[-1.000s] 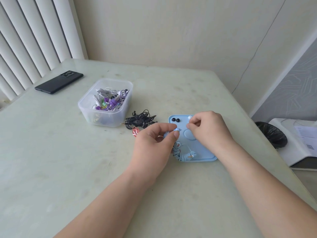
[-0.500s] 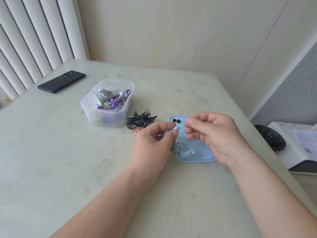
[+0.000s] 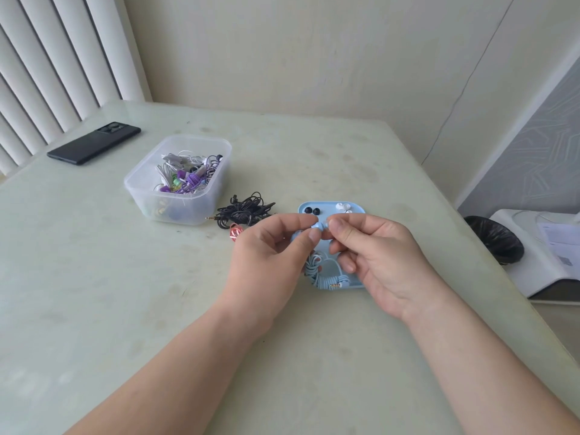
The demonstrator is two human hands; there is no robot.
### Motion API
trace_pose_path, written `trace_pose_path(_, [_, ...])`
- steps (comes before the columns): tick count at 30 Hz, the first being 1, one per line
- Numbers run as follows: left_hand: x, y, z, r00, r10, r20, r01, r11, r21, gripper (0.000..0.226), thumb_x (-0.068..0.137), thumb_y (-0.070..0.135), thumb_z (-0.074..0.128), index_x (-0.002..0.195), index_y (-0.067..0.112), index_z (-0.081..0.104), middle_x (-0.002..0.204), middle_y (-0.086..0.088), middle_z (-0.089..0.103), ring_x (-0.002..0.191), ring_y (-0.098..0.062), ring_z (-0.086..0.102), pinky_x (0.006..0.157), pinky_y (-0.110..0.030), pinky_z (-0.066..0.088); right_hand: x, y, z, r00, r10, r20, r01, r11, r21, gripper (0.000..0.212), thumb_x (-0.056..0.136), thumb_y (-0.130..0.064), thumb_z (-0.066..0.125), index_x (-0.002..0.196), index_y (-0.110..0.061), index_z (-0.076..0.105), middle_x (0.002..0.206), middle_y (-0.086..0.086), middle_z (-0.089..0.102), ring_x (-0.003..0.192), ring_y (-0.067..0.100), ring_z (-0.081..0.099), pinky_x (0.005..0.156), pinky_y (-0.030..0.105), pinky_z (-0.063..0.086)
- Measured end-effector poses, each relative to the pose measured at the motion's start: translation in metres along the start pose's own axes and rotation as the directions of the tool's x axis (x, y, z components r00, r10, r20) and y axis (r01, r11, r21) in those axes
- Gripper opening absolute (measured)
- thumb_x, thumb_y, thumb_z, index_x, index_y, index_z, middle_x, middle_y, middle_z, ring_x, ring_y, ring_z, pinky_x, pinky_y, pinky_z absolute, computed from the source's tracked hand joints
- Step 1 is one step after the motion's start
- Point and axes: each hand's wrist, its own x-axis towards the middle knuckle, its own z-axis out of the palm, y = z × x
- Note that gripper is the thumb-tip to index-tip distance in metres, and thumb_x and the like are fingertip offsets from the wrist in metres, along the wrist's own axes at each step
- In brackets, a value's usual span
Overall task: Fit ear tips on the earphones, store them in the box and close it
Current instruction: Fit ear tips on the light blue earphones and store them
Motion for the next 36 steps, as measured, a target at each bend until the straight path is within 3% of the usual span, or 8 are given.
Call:
trace_pose_path(8, [-0.001, -0.0009, -0.0006, 1.0, 0.015, -0.011, -0.014, 0.999, 0.033, 0.011, 0.095, 0.016, 0.075, 0.106, 0.015, 0.077, 0.087, 0.003, 0.079, 0.074, -0.007, 0.068, 0.074, -0.032, 0.058, -0.0026, 0.0018, 0.002, 0.999, -0.015, 0.038, 0.014, 0.999, 0.042, 0.019, 0.08, -0.013, 0.073, 0.095, -0.001, 0.075, 0.082, 0.01, 0.074, 0.065, 0.013, 0.061, 0.049, 0.023, 0.04])
trace_pose_path(12, [-0.0008, -0.001, -0.0004, 1.0, 0.017, -0.022, -0.016, 0.999, 0.028, 0.01, 0.096, 0.015, 0.074, 0.106, 0.014, 0.076, 0.091, -0.001, 0.08, 0.076, -0.007, 0.07, 0.072, -0.028, 0.057, -0.0035, 0.0041, 0.0025, 0.998, -0.047, 0.034, 0.045, 0.998, 0.034, 0.015, 0.082, -0.009, 0.072, 0.095, -0.003, 0.076, 0.084, 0.009, 0.075, 0.071, 0.015, 0.065, 0.052, 0.025, 0.04])
trace_pose_path(18, [-0.0005, -0.0007, 0.0003, 0.998, 0.01, -0.055, -0.01, 1.0, -0.005, 0.007, 0.095, 0.017, 0.076, 0.101, 0.014, 0.077, 0.092, -0.005, 0.079, 0.079, -0.013, 0.069, 0.087, -0.054, 0.061, -0.0046, 0.007, 0.0057, 0.997, -0.07, 0.016, 0.07, 0.997, 0.024, 0.012, 0.087, -0.003, 0.072, 0.097, -0.003, 0.078, 0.084, 0.009, 0.075, 0.077, 0.016, 0.069, 0.053, 0.028, 0.04])
trace_pose_path(22, [-0.0006, -0.0015, 0.0002, 0.999, 0.009, -0.052, -0.009, 1.0, -0.012, 0.007, 0.094, 0.018, 0.077, 0.1, 0.016, 0.077, 0.093, -0.007, 0.079, 0.081, -0.016, 0.07, 0.086, -0.06, 0.06, -0.0055, 0.0056, 0.0062, 0.998, -0.068, 0.018, 0.067, 0.997, 0.026, 0.014, 0.087, -0.005, 0.072, 0.099, -0.001, 0.078, 0.087, 0.011, 0.075, 0.076, 0.016, 0.068, 0.054, 0.029, 0.04])
trace_pose_path(24, [-0.0005, -0.0021, -0.0005, 0.999, 0.01, -0.042, -0.01, 1.0, -0.02, 0.007, 0.094, 0.017, 0.076, 0.101, 0.016, 0.078, 0.094, -0.008, 0.079, 0.081, -0.016, 0.069, 0.083, -0.055, 0.062, -0.0055, 0.0042, 0.0058, 0.997, -0.066, 0.028, 0.065, 0.997, 0.03, 0.015, 0.085, -0.009, 0.073, 0.097, -0.002, 0.078, 0.092, 0.014, 0.075, 0.076, 0.018, 0.066, 0.054, 0.029, 0.04])
trace_pose_path(28, [0.0, -0.001, -0.0019, 1.0, 0.013, -0.021, -0.014, 1.0, -0.014, 0.009, 0.093, 0.016, 0.077, 0.103, 0.016, 0.079, 0.088, -0.004, 0.077, 0.071, -0.01, 0.064, 0.071, -0.032, 0.055, -0.004, 0.002, 0.0018, 0.997, -0.074, 0.005, 0.073, 0.996, 0.04, 0.011, 0.088, -0.01, 0.072, 0.097, -0.006, 0.076, 0.091, 0.013, 0.074, 0.071, 0.02, 0.065, 0.051, 0.028, 0.041])
trace_pose_path(33, [-0.0007, 0.0006, -0.0032, 1.0, 0.004, -0.008, -0.004, 1.0, -0.009, 0.008, 0.093, 0.015, 0.077, 0.101, 0.016, 0.078, 0.088, -0.01, 0.077, 0.072, -0.016, 0.064, 0.074, -0.04, 0.059, -0.0038, 0.0057, 0.0002, 0.994, -0.112, 0.015, 0.113, 0.984, -0.139, 0.009, 0.092, -0.015, 0.073, 0.096, -0.013, 0.08, 0.088, 0.006, 0.073, 0.074, 0.017, 0.058, 0.05, 0.027, 0.035])
trace_pose_path(36, [-0.0011, 0.0064, -0.0023, 0.996, 0.032, -0.085, -0.034, 0.999, -0.026, 0.007, 0.093, 0.014, 0.077, 0.097, 0.019, 0.079, 0.083, -0.006, 0.077, 0.073, -0.017, 0.068, 0.077, -0.042, 0.062, -0.0057, 0.0014, -0.0023, 0.99, -0.142, 0.012, 0.142, 0.977, -0.161, 0.014, 0.09, -0.021, 0.076, 0.104, -0.021, 0.079, 0.091, 0.003, 0.076, 0.076, 0.015, 0.062, 0.054, 0.029, 0.038])
